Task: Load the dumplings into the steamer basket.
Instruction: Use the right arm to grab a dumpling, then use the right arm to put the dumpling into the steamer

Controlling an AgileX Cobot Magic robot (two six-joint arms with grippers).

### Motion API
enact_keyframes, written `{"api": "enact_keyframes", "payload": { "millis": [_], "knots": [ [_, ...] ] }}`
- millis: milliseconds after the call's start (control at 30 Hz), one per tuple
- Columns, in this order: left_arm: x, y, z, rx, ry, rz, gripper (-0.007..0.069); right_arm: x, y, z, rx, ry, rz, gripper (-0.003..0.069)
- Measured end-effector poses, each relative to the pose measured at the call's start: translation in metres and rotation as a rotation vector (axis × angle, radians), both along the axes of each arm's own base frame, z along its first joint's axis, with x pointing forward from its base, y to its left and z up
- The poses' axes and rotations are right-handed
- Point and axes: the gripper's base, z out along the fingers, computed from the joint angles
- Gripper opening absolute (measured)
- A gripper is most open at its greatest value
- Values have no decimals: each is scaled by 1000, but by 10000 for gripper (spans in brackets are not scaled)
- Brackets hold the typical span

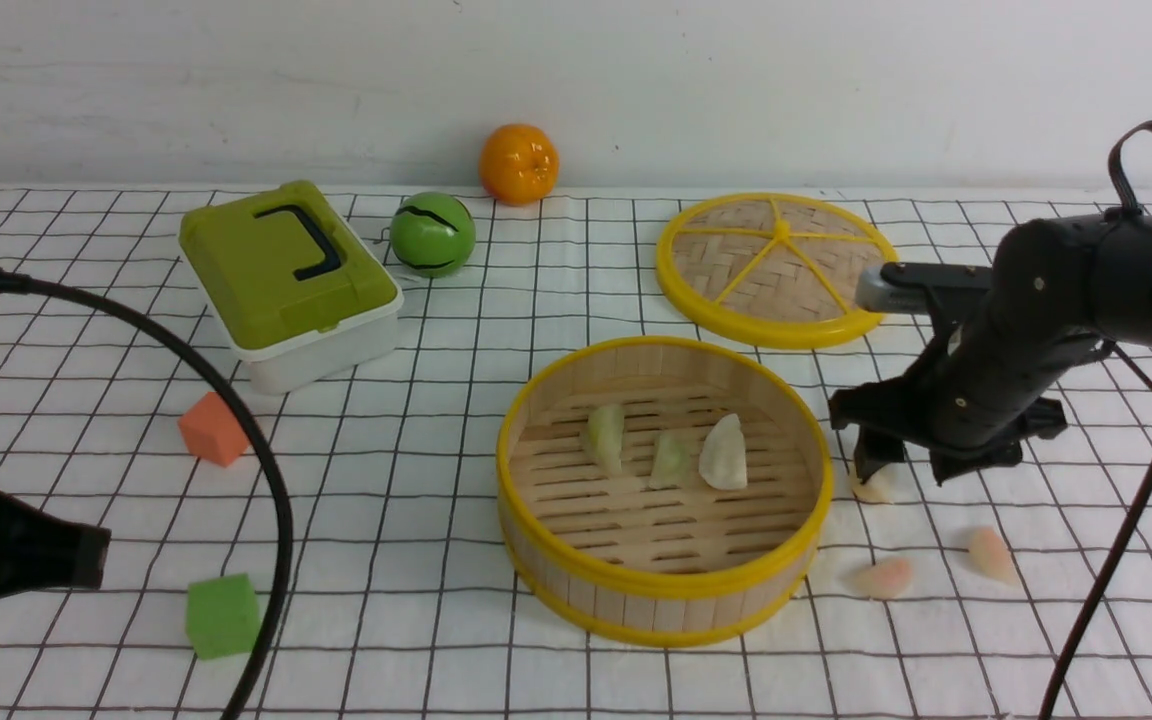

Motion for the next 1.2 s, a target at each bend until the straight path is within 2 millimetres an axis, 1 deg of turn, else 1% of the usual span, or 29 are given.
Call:
{"api": "enact_keyframes", "payload": {
  "millis": [167,267,367,400,433,533,567,633,700,733,767,800,833,867,900,933,967,1000,1033,1067,1100,1133,1167,1200],
  "knots": [
    [1,-1,-1,-5,-8,-8,-13,4,1,-8,10,-14,-9,452],
    [1,-1,-1,-8,-12,-10,-13,6,1,-13,10,-18,-10,413],
    [0,-1,-2,-5,-5,-7,-13,7,2,-14,10,-21,-11,332],
    [-1,0,-3,3,18,1,-13,7,2,-14,11,-20,-11,286],
    [-4,2,-3,8,35,8,-13,7,2,-14,11,-19,-11,274],
    [-10,5,-2,11,46,17,-13,7,2,-14,13,-16,-12,275],
    [-14,7,1,4,32,18,-13,7,2,-14,13,-11,-12,275],
    [-17,8,4,-3,18,18,-13,5,2,-12,11,-2,-11,275],
    [-26,12,11,-26,-32,16,-13,-1,1,0,4,14,8,275],
    [-26,12,11,-26,-32,16,-13,-1,1,1,3,13,10,275],
    [-28,13,12,-37,-49,18,-13,-3,0,8,2,6,15,275],
    [-31,14,13,-50,-73,22,-13,-5,0,27,6,-20,20,275],
    [-33,15,12,-58,-87,26,-13,-7,0,38,13,-39,20,275],
    [-33,16,11,-58,-92,26,-13,-7,0,41,14,-45,21,275],
    [-35,18,4,-65,-113,40,-13,-13,4,66,43,-92,24,275],
    [-36,18,5,-66,-115,40,-13,-14,5,69,47,-99,27,275],
    [-36,19,-3,-65,-126,54,-13,-21,15,86,78,-131,50,275],
    [-36,20,-9,-64,-129,67,-13,-27,26,95,100,-148,78,275],
    [-36,21,-18,-65,-129,84,-13,-35,41,104,132,-161,118,275],
    [-36,22,-24,-65,-127,97,-13,-41,57,105,155,-158,153,275],
    [-36,22,-25,-66,-126,100,-13,-43,60,106,160,-156,160,275],
    [-36,22,-29,-70,-124,110,-13,-48,73,105,173,-150,190,275],
    [-35,22,-35,-80,-123,127,-13,-56,99,100,198,-132,246,275],
    [-35,22,-38,-88,-125,131,-13,-60,112,95,206,-123,272,275]
  ]
}}
